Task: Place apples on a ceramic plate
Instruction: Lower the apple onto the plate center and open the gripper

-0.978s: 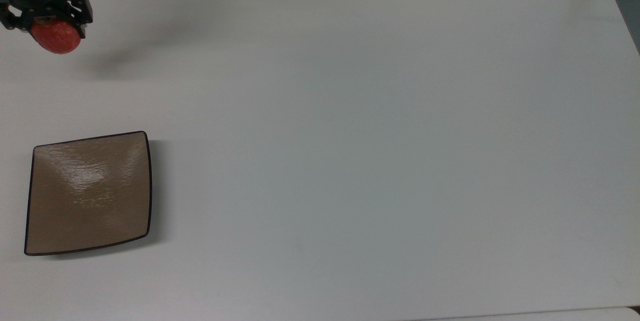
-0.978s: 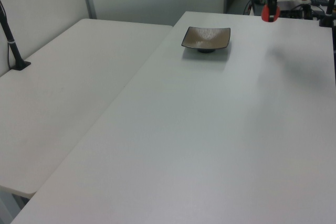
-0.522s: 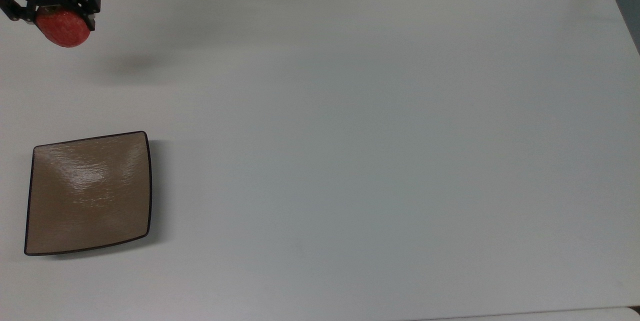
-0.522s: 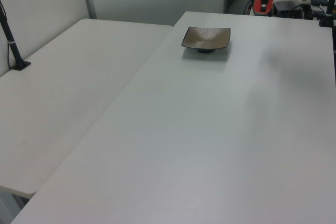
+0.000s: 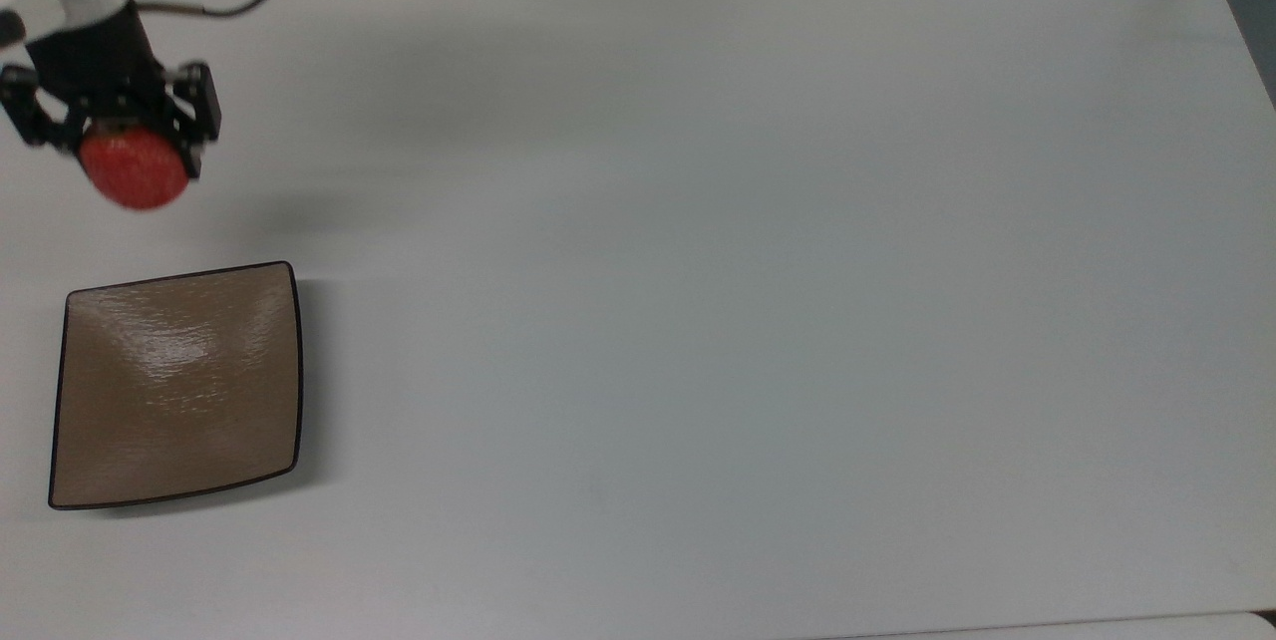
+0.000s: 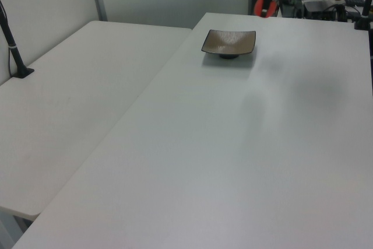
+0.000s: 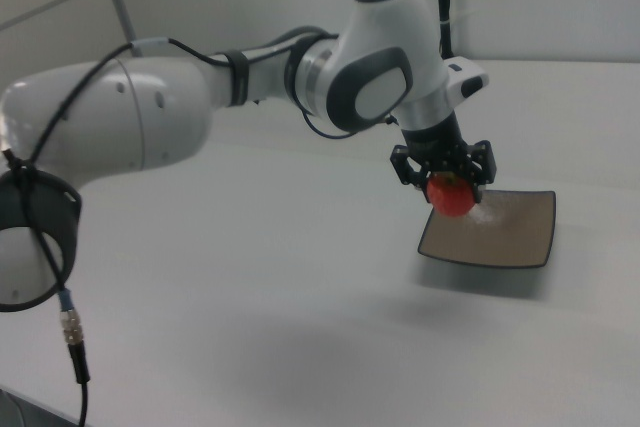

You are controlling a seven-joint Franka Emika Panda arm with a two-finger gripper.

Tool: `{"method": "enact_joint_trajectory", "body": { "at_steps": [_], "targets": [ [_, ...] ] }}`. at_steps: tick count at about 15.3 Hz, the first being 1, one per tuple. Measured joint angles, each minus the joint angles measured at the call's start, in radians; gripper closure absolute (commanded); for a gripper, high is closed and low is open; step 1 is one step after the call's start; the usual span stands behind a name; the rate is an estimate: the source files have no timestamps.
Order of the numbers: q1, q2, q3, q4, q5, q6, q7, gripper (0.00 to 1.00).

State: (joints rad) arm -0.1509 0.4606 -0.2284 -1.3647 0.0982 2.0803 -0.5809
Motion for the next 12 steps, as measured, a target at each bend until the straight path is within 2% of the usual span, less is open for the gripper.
{"method": "enact_joint_trajectory", "body": {
  "at_steps": [4,10,12],
  "targets": [
    [0.009,0.102,0.014,0.006,0.002,0.216,0.023,0.72],
    [0.027,0.275,0.022,0.09,0.002,0.377,0.048,0.72],
    [0.03,0.311,0.022,0.098,0.002,0.42,0.051,0.67]
  ]
}}
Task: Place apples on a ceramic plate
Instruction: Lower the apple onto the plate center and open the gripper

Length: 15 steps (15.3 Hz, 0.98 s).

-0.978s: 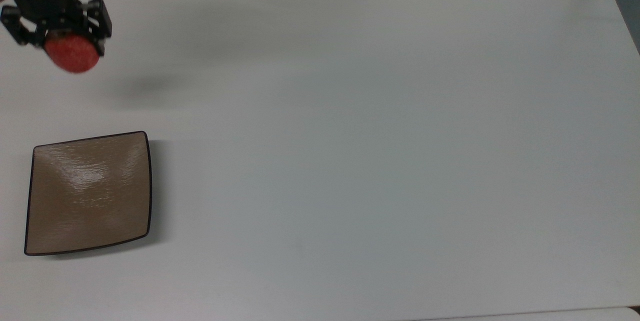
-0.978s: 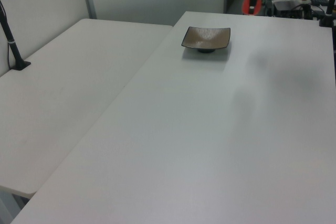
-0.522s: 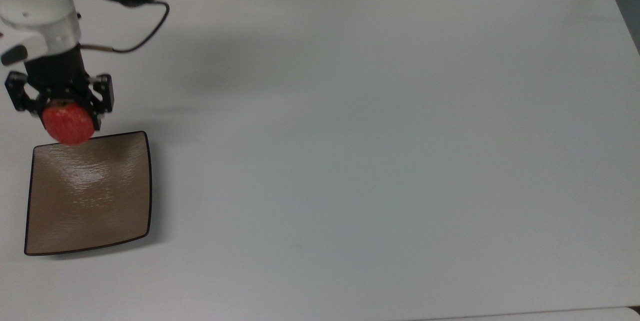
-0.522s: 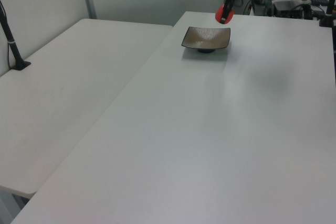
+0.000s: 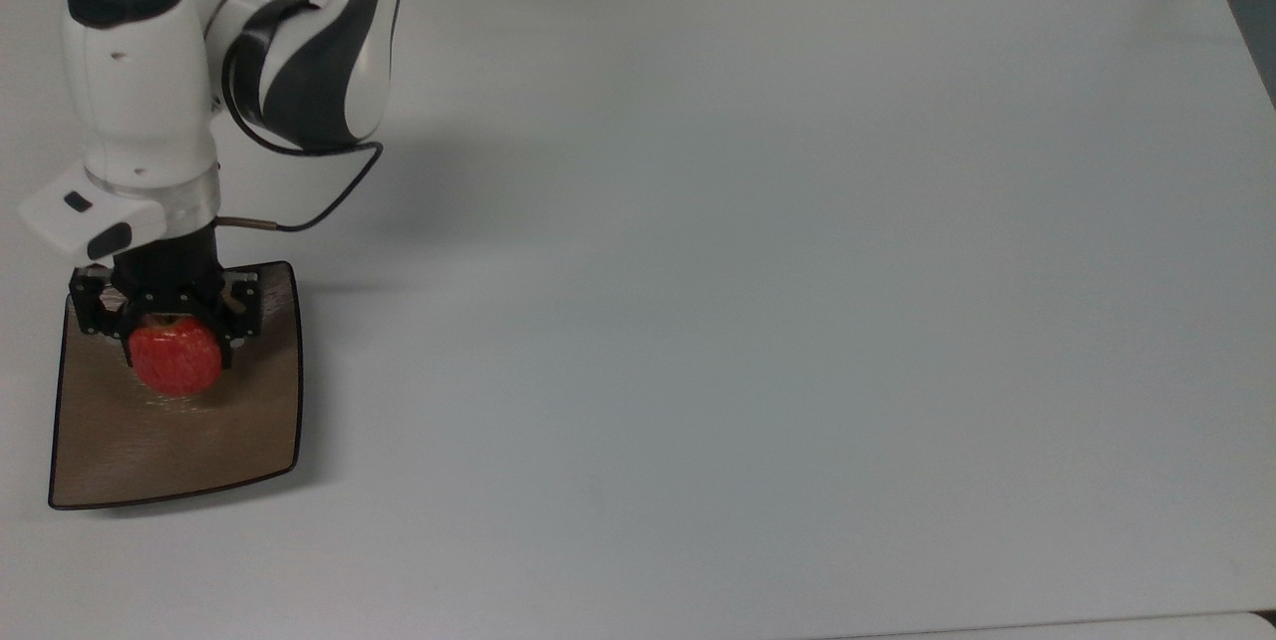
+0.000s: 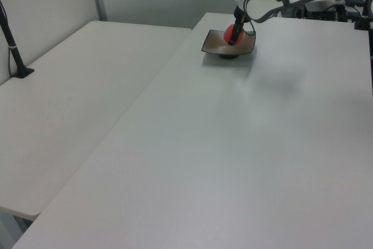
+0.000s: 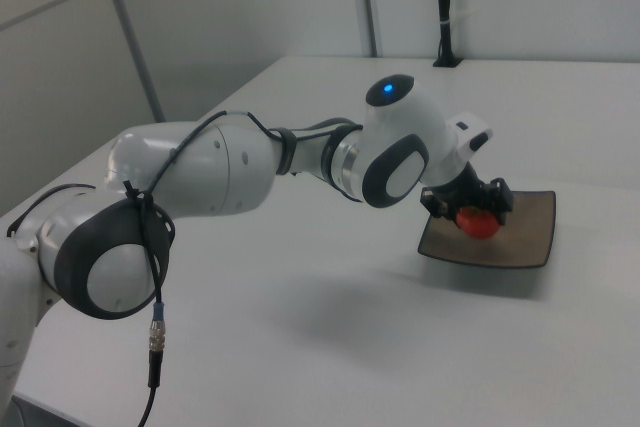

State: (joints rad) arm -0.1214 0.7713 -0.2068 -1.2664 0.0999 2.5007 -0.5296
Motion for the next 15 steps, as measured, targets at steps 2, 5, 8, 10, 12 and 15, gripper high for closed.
{"method": "enact_joint_trajectory", "body": {
  "at_steps": [2,5,8,10,12,15],
  "targets": [
    [0.0,0.023,0.0,0.005,0.0,0.014,0.003,0.54],
    [0.0,0.041,0.0,0.006,0.0,0.034,0.008,0.31],
    [0.0,0.043,0.0,0.006,0.0,0.039,0.071,0.0],
    [0.0,0.043,0.0,0.006,0.0,0.039,0.091,0.0],
    [0.0,0.044,0.0,0.006,0.0,0.039,0.092,0.0],
    [0.0,0.044,0.0,0.006,0.0,0.039,0.095,0.0]
  ]
}}
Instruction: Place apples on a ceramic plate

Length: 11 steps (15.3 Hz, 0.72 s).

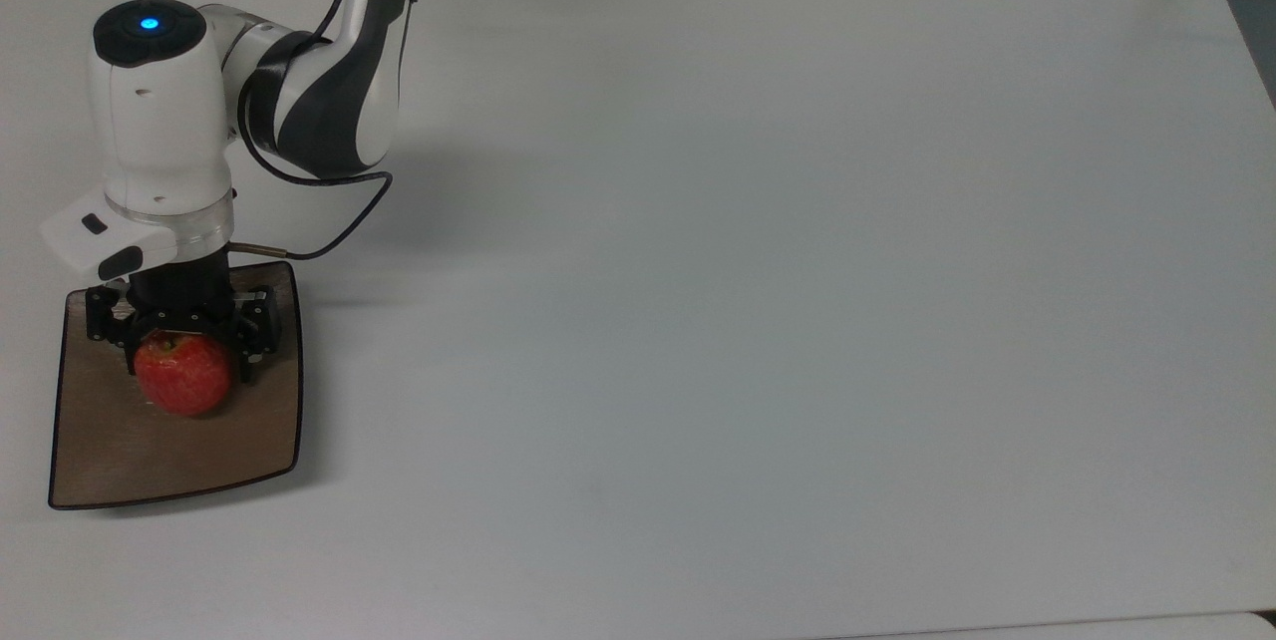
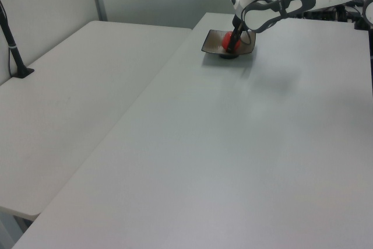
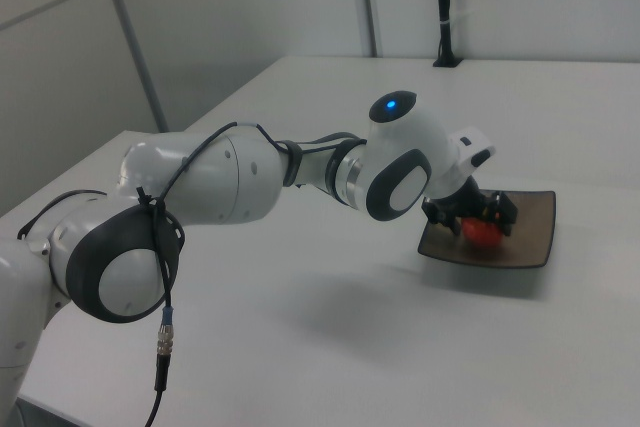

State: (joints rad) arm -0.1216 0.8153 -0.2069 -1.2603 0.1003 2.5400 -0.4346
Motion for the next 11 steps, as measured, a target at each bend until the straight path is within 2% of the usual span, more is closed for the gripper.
{"method": "enact_joint_trajectory", "body": {
  "at_steps": [6,9,11],
  "targets": [
    [-0.001,-0.055,-0.001,0.013,0.0,0.005,0.015,0.0],
    [0.007,-0.147,-0.001,-0.01,0.0,-0.005,0.022,0.0],
    [0.012,-0.245,-0.001,-0.055,0.0,-0.091,0.042,0.0]
  ]
}}
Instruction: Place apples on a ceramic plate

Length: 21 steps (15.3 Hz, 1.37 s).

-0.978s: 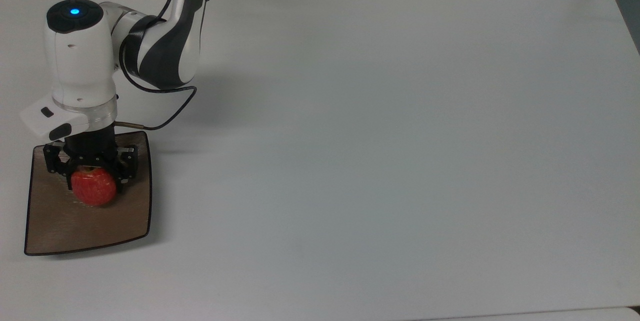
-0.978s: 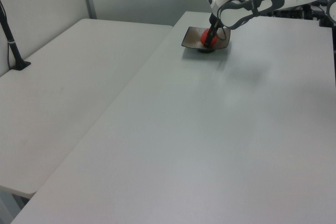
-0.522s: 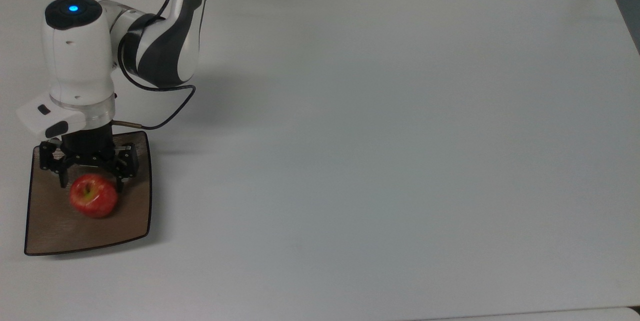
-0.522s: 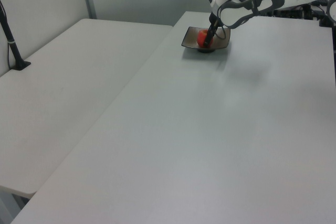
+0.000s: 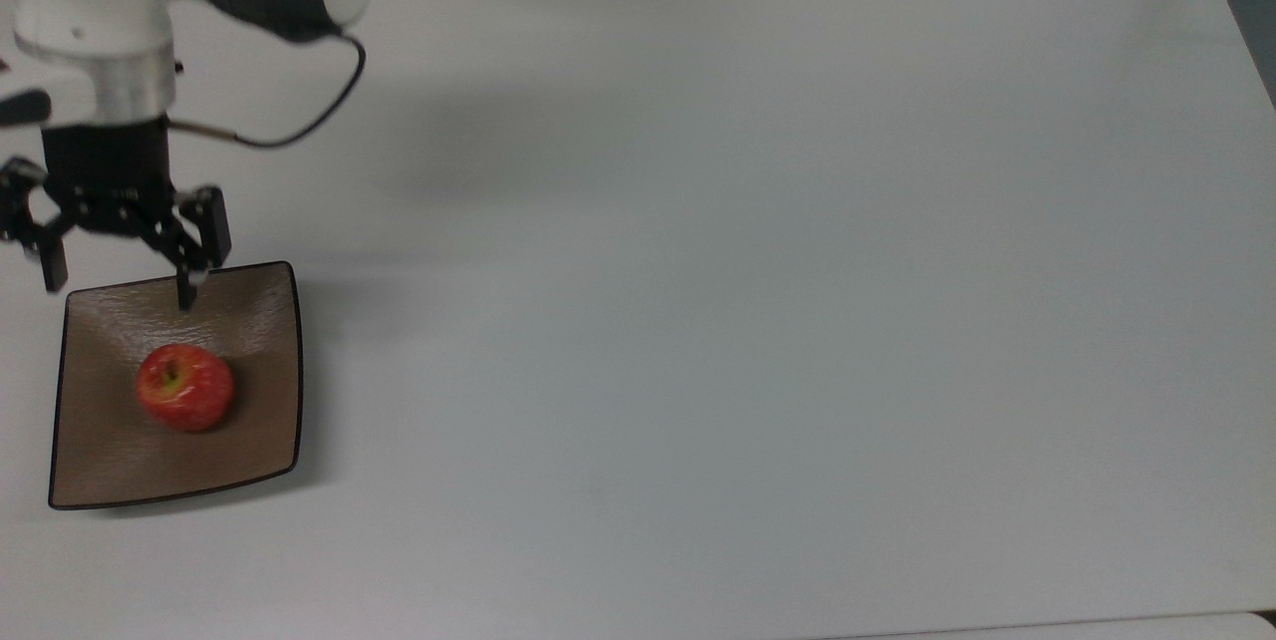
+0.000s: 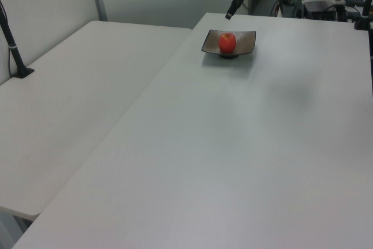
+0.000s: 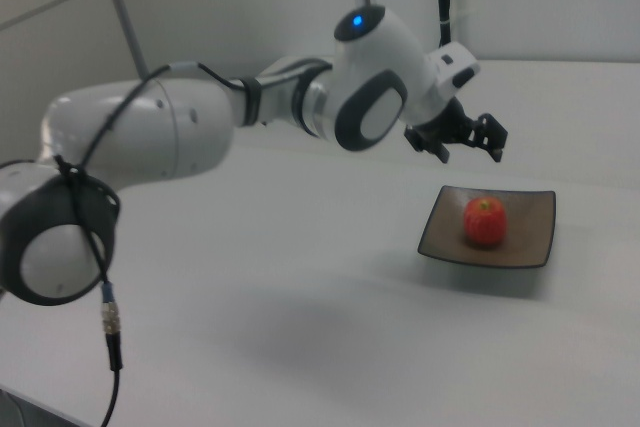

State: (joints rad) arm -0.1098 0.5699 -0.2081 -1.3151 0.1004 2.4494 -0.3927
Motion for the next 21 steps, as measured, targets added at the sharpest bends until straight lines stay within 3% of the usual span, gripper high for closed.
{"method": "enact_joint_trajectory", "body": {
  "at_steps": [4,7,12,16,21],
  "targets": [
    [0.005,-0.202,0.0,-0.036,0.001,-0.296,0.089,0.0],
    [0.012,-0.344,0.0,-0.045,0.002,-0.524,0.229,0.0],
    [0.074,-0.54,0.001,-0.105,0.004,-0.87,0.38,0.0],
    [0.168,-0.626,0.003,-0.179,0.004,-0.958,0.441,0.0],
    [0.296,-0.656,0.008,-0.23,-0.001,-0.957,0.463,0.0]
  ]
}}
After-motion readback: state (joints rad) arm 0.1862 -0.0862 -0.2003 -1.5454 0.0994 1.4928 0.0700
